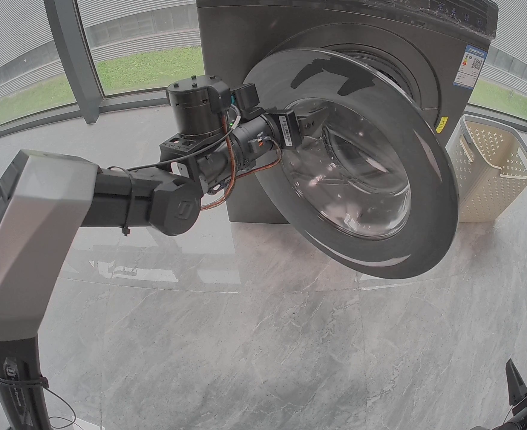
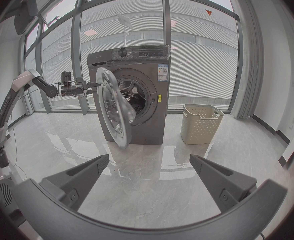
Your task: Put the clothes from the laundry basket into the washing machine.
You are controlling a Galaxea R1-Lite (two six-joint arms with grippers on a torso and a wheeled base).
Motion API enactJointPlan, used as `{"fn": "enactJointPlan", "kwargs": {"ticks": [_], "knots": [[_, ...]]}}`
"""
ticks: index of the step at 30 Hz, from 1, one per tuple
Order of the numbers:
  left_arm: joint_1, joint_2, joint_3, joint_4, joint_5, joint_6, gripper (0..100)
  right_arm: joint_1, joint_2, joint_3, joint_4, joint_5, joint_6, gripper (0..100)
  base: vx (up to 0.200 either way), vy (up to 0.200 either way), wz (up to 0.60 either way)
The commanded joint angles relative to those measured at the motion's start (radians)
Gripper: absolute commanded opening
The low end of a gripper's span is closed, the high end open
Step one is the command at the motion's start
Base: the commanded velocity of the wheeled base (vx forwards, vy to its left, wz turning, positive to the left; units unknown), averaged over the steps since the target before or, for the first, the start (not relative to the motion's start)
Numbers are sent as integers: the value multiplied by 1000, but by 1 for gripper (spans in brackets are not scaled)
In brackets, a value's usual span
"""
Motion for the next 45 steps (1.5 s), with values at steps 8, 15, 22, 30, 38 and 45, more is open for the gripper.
{"fn": "enactJointPlan", "kwargs": {"ticks": [8, 15, 22, 30, 38, 45], "knots": [[-5, 176, -300, 69, 207, -66, 100, 0, -16, 16, 0, 1, 0, 100, 0, 0, 0], [-32, -41, -18, 76, 193, -65, 100, 0, -16, 16, 0, 1, 0, 100, 0, 0, 0], [-90, -498, 600, 85, 116, -2, 100, 0, -16, 16, 0, 1, 0, 100, 0, 0, 0], [-90, -1045, 1187, 87, 84, 44, 100, 0, -16, 16, 0, 1, 0, 100, 0, 0, 0], [43, -1477, 1519, 90, 78, 112, 100, 0, -16, 16, 0, 1, 0, 100, 0, 0, 0], [364, -1821, 1700, 233, 49, 155, 100, 0, -16, 16, 0, 1, 0, 100, 0, 0, 0]]}}
